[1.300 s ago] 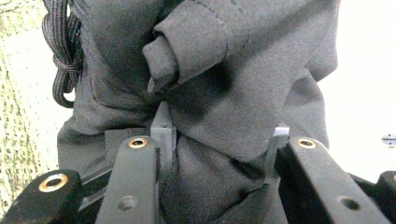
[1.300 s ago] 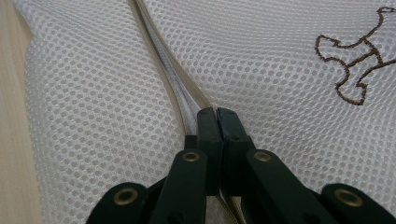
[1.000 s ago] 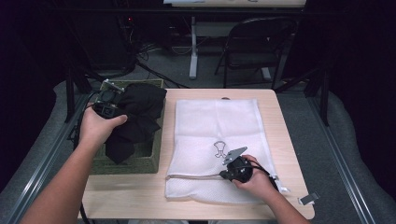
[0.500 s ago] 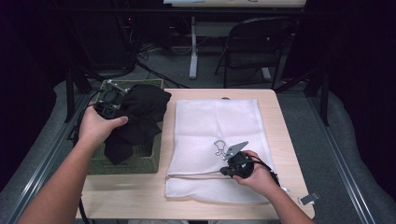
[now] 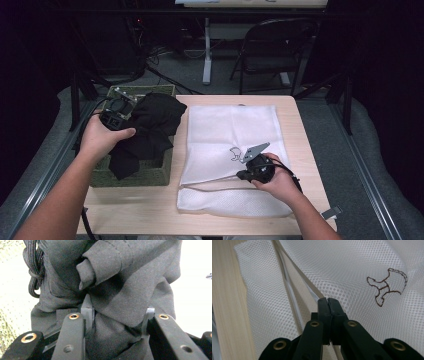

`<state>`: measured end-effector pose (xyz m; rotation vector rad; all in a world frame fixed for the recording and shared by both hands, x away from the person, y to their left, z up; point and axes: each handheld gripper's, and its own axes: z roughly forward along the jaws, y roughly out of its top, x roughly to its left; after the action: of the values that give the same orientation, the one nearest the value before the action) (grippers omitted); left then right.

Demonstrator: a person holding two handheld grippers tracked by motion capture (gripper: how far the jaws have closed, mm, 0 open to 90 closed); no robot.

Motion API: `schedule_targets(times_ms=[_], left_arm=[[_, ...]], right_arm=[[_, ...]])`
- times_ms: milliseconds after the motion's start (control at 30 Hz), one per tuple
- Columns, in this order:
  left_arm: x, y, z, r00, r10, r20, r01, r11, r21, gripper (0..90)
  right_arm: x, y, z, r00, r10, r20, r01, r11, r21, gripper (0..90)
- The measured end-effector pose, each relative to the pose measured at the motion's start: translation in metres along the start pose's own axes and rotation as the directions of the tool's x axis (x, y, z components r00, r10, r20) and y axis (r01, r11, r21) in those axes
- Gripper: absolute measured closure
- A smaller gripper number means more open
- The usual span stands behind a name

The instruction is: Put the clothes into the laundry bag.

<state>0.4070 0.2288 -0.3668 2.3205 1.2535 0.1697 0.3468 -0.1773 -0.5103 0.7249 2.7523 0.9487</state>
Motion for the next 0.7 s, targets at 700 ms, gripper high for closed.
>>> schedule_targets(times_ms=[700], left_arm=[[-0.012, -0.009, -0.003, 0.9994, 0.023, 0.026, -0.022, 0.9993, -0.031, 61.2]], right_arm=[[-0.015, 0.027, -0.025, 0.9998, 0.008, 0.019, -0.008, 0.999, -0.051, 89.7]])
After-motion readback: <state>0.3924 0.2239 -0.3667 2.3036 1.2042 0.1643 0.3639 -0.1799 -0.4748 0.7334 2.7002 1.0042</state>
